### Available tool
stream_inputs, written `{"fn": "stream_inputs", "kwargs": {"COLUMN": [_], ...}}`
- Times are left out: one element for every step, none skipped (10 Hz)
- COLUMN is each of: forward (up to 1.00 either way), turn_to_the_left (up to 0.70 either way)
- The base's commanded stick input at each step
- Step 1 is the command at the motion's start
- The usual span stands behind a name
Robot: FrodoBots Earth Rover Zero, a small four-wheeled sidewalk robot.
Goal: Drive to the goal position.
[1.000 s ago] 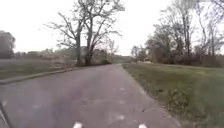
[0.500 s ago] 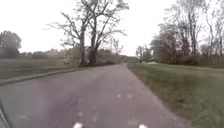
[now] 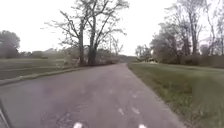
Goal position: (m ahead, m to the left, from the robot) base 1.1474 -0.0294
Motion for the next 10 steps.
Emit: {"fn": "stream_inputs", "kwargs": {"forward": [1.0, 1.0, 1.0, 1.0, 1.0, 1.0, 1.0, 1.0, 1.0, 1.0], "turn_to_the_left": [0.02, 0.03, 0.04, 0.02, 0.0, 0.0, 0.0, 0.0, 0.0, 0.0]}}
